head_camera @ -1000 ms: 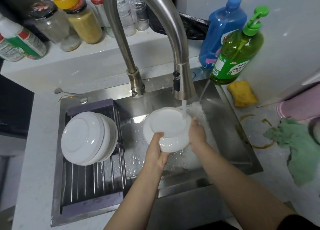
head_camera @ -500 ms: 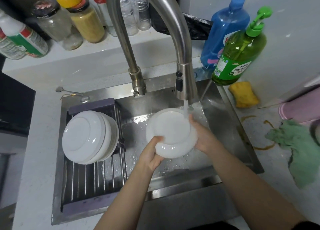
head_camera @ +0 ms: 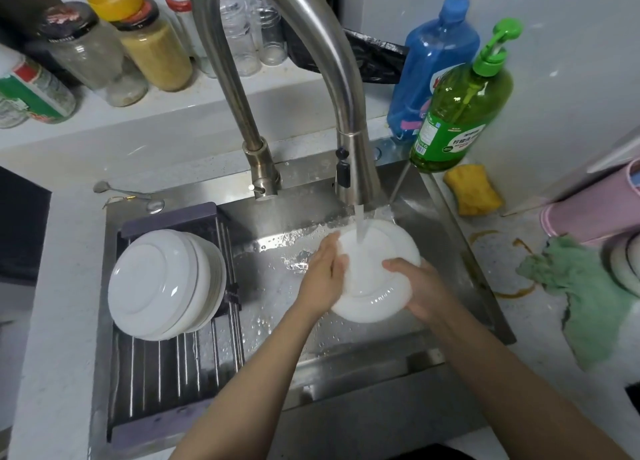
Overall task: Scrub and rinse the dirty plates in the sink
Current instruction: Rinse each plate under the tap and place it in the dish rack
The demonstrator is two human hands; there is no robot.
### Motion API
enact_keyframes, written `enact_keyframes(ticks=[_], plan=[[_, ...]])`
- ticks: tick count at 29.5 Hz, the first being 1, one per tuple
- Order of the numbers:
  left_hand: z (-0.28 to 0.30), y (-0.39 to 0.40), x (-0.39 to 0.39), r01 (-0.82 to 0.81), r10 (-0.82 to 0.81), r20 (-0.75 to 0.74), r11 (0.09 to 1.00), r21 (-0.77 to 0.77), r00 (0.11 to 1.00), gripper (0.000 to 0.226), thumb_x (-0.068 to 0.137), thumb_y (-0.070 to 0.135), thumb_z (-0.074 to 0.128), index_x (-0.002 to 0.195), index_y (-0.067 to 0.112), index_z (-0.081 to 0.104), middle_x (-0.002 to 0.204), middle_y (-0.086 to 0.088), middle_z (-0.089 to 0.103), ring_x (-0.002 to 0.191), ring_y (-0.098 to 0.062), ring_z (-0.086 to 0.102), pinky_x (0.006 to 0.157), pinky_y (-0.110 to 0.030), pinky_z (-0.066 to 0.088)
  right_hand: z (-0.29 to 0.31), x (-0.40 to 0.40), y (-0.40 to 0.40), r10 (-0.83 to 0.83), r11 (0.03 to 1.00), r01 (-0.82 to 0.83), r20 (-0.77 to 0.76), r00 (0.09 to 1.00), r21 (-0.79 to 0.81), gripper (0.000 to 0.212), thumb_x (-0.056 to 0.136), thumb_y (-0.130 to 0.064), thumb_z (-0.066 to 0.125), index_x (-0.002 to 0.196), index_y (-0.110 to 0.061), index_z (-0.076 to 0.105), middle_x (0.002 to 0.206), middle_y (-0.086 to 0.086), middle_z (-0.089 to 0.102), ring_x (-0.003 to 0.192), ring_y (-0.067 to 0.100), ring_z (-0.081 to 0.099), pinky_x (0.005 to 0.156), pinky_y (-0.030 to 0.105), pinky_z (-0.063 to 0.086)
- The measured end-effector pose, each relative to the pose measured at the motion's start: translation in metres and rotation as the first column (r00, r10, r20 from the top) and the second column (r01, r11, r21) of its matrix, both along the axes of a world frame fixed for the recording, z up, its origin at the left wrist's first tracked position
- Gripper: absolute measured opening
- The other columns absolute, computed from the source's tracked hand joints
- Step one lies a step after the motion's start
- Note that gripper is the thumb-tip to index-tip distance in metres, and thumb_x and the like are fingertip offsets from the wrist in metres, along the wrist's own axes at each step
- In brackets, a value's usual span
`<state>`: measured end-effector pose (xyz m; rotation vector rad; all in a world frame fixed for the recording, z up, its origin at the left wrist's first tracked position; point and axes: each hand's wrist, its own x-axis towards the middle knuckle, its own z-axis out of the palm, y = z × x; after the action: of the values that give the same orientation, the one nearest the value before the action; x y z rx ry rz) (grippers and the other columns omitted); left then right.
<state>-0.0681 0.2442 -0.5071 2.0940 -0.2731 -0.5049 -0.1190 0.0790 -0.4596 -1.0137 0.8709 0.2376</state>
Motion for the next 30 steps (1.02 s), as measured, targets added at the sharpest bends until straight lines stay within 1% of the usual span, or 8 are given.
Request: enact_keyframes(ticks=[9, 12, 16, 19, 22, 24, 27, 30], plan=[[0.02, -0.009, 0.025, 0.182, -0.182, 0.04, 0.983, 0.001, 0.983, 0.041, 0.1, 0.009, 0.046, 0.14, 0.015, 0.048, 0.148, 0.002, 0.042, 0.138, -0.009, 0.032, 0.104, 0.002, 0.013, 0.018, 0.006, -0.004, 0.244, 0.968, -0.242, 0.025, 0.97, -0.065, 0.03, 0.079, 0.013, 0.059, 0.103, -0.004, 0.066, 0.092, 0.012, 0.07, 0.082, 0.026, 0.065, 0.069, 0.035, 0.053], [0.017, -0.012, 0.023, 0.128, -0.128, 0.003, 0.992, 0.014, 0.992, 0.042, 0.102, 0.02, 0.042, 0.144, 0.019, 0.043, 0.146, 0.002, 0.046, 0.136, -0.012, 0.038, 0.106, -0.012, 0.025, 0.015, 0.01, 0.003, 0.201, 0.972, -0.194, 0.041, 0.979, -0.136, 0.031, 0.077, 0.014, 0.061, 0.096, -0.009, 0.068, 0.089, 0.011, 0.07, 0.081, 0.026, 0.066, 0.072, 0.035, 0.053], [0.012, -0.008, 0.02, -0.019, 0.066, -0.192, 0.971, 0.239, 0.979, 0.055, 0.101, 0.047, 0.035, 0.15, 0.022, 0.031, 0.134, -0.009, 0.057, 0.123, -0.028, 0.052, 0.096, -0.031, 0.039, 0.01, 0.014, 0.011, 0.206, 0.945, -0.19, 0.033, 0.978, -0.267, 0.027, 0.074, 0.011, 0.066, 0.091, -0.01, 0.069, 0.086, 0.009, 0.07, 0.081, 0.025, 0.064, 0.076, 0.036, 0.051], [0.016, -0.022, 0.007, -0.124, 0.17, -0.183, 0.963, 0.24, 0.968, 0.06, 0.102, 0.044, 0.029, 0.151, 0.011, 0.024, 0.15, -0.013, 0.038, 0.138, -0.031, 0.035, 0.109, -0.037, 0.03, 0.006, 0.012, 0.019, 0.197, 0.911, -0.176, 0.019, 0.98, -0.373, 0.025, 0.073, 0.006, 0.069, 0.084, -0.016, 0.068, 0.082, 0.002, 0.071, 0.079, 0.022, 0.066, 0.071, 0.032, 0.051], [0.018, -0.025, -0.011, -0.156, 0.152, 0.039, 0.982, 0.11, 0.988, 0.051, 0.104, 0.038, 0.023, 0.153, 0.028, 0.015, 0.162, -0.001, 0.007, 0.149, -0.019, 0.001, 0.12, -0.041, 0.003, 0.009, 0.014, 0.024, 0.204, 0.908, -0.167, 0.057, 0.977, -0.384, 0.025, 0.073, 0.003, 0.069, 0.088, -0.017, 0.068, 0.084, 0.002, 0.071, 0.077, 0.018, 0.067, 0.065, 0.028, 0.052], [0.011, -0.025, -0.011, -0.162, 0.163, -0.008, 0.982, 0.095, 0.987, 0.05, 0.104, 0.038, 0.021, 0.152, 0.038, 0.007, 0.161, 0.002, -0.001, 0.148, -0.015, -0.006, 0.118, -0.038, -0.003, 0.012, 0.016, 0.027, 0.241, 0.894, -0.195, 0.065, 0.968, -0.404, 0.027, 0.071, -0.003, 0.073, 0.094, -0.016, 0.068, 0.089, 0.003, 0.071, 0.079, 0.017, 0.067, 0.065, 0.028, 0.053], [0.014, -0.031, -0.005, -0.361, 0.316, -0.419, 0.932, -0.031, 0.851, 0.05, 0.102, 0.048, 0.016, 0.151, 0.039, 0.006, 0.158, -0.006, 0.018, 0.145, -0.026, 0.019, 0.117, -0.046, 0.02, 0.017, 0.02, 0.031, 0.459, 0.654, -0.37, -0.042, 0.887, -0.66, 0.043, 0.062, -0.023, 0.076, 0.101, -0.01, 0.065, 0.092, 0.001, 0.068, 0.084, 0.02, 0.064, 0.068, 0.029, 0.048], [0.028, -0.019, 0.001, -0.65, 0.196, -0.798, 0.701, -0.292, 0.57, 0.064, 0.098, 0.061, 0.01, 0.126, 0.019, 0.049, 0.119, -0.009, 0.062, 0.091, -0.022, 0.065, 0.077, -0.043, 0.057, 0.021, 0.019, 0.032, 0.676, 0.172, -0.453, -0.229, 0.7, -0.875, 0.038, 0.075, -0.02, 0.073, 0.111, -0.009, 0.061, 0.094, 0.005, 0.064, 0.088, 0.025, 0.06, 0.062, 0.026, 0.032]])
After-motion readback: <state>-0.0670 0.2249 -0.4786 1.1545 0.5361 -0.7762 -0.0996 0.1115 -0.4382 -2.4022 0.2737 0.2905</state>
